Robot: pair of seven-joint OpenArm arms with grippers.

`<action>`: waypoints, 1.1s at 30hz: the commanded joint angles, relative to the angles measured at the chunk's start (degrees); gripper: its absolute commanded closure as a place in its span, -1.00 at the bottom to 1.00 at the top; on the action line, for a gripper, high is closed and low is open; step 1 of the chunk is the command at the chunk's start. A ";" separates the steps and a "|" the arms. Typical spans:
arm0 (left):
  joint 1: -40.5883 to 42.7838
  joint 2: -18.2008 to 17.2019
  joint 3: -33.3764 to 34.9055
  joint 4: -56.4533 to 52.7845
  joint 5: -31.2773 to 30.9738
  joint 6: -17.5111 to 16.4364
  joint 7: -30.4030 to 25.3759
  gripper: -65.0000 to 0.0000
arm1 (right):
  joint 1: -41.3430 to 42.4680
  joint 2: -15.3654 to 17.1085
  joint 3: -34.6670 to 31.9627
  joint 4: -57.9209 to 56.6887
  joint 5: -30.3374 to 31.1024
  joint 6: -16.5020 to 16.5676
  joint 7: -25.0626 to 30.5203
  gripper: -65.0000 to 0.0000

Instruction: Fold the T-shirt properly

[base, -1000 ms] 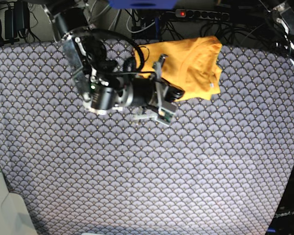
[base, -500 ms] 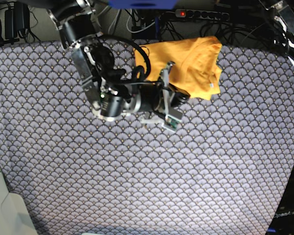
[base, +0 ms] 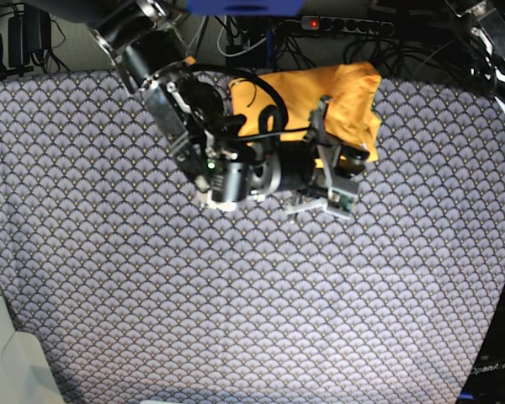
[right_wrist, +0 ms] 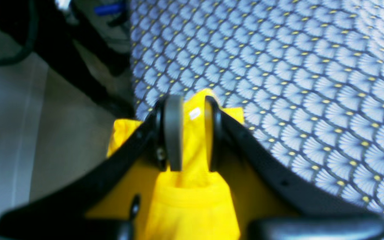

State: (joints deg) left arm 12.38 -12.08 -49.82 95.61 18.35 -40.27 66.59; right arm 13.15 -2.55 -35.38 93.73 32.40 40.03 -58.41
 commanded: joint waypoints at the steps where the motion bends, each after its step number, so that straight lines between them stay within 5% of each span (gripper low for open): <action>1: -0.21 -1.15 -0.24 0.96 0.51 0.27 -0.08 1.00 | 1.49 -0.49 -0.27 0.73 1.31 -0.03 1.31 0.61; 6: -0.29 -1.07 -0.24 0.96 0.42 0.27 -0.08 1.00 | 1.49 -0.31 -1.24 0.46 1.31 -0.03 1.58 0.58; 14: -0.29 -0.89 -0.24 0.69 -0.02 0.27 -0.08 1.00 | 4.30 -0.66 -1.42 -10.70 1.31 -0.03 4.04 0.10; 26: -0.29 0.52 -0.24 0.96 -0.02 0.27 -0.17 1.00 | 7.38 -0.75 -1.86 -14.74 1.31 -0.03 4.92 0.08; 33: -0.29 0.25 -0.24 0.96 -0.02 0.27 -0.17 1.00 | 9.14 -1.01 -8.89 -21.60 1.31 -0.03 10.81 0.08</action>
State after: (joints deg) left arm 12.23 -10.66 -49.82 95.53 17.78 -40.27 66.59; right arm 20.99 -2.92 -44.62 71.24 32.60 40.03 -48.60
